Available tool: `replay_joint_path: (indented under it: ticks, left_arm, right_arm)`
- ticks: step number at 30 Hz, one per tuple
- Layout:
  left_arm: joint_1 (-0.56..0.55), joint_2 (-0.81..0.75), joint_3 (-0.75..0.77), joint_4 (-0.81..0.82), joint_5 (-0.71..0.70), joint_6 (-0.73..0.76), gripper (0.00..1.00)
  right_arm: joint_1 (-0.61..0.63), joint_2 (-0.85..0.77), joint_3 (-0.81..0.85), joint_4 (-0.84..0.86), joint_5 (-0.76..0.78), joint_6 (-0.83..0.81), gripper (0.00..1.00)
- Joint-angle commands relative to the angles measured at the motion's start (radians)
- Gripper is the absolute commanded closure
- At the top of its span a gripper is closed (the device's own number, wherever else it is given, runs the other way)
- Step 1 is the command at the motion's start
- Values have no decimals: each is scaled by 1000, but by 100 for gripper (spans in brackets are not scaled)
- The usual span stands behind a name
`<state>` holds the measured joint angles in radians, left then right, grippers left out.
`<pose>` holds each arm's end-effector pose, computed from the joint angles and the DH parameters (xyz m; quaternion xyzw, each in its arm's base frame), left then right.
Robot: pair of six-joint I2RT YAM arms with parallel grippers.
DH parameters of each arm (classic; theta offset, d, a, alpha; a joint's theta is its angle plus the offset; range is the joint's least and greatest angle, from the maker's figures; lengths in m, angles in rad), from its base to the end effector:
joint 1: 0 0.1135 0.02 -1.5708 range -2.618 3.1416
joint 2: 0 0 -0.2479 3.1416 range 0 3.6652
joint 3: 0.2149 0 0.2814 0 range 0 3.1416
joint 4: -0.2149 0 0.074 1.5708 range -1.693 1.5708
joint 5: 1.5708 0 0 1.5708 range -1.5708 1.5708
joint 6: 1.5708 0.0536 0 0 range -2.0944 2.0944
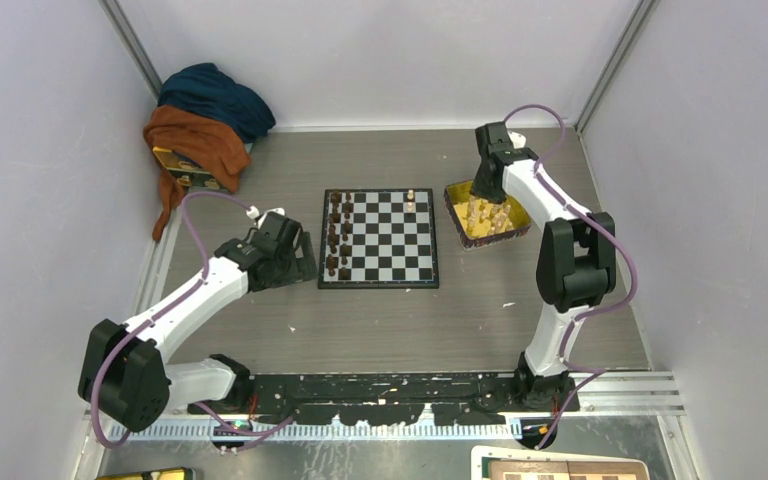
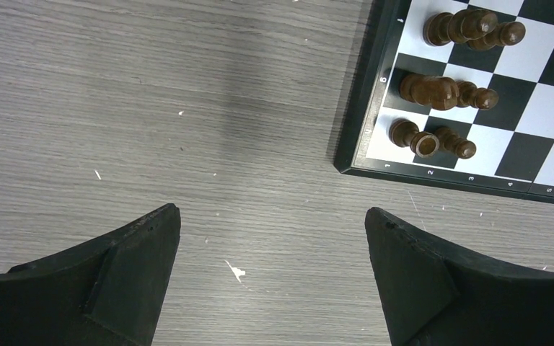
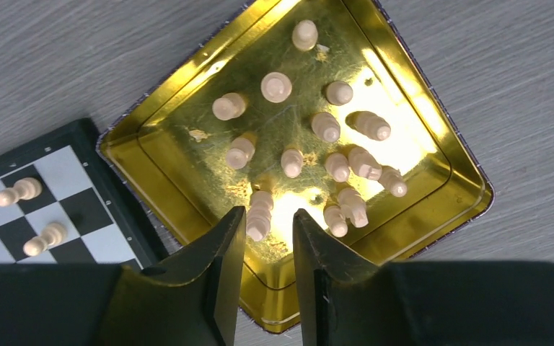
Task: Set up the chess pieces on the board
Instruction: Pick up the chess piece from the storage box.
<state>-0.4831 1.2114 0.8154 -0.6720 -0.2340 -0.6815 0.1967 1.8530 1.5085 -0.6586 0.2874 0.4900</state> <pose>0.2452 -0.1146 0.1844 -0.1242 0.9543 -0.0414 0.2685 0.4301 0.0702 0.2095 0.1785 0.9340 -0.0361 0.3073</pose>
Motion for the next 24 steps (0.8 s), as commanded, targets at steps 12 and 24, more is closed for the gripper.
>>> replay_joint_path:
  ticks: [12, 24]
  left_arm:
    - [1, -2, 13, 37, 13, -30, 0]
    - [1, 6, 14, 36, 12, -33, 0]
  right_arm:
    - [-45, 25, -63, 75, -29, 69, 68]
    - [-72, 81, -55, 92, -61, 75, 69]
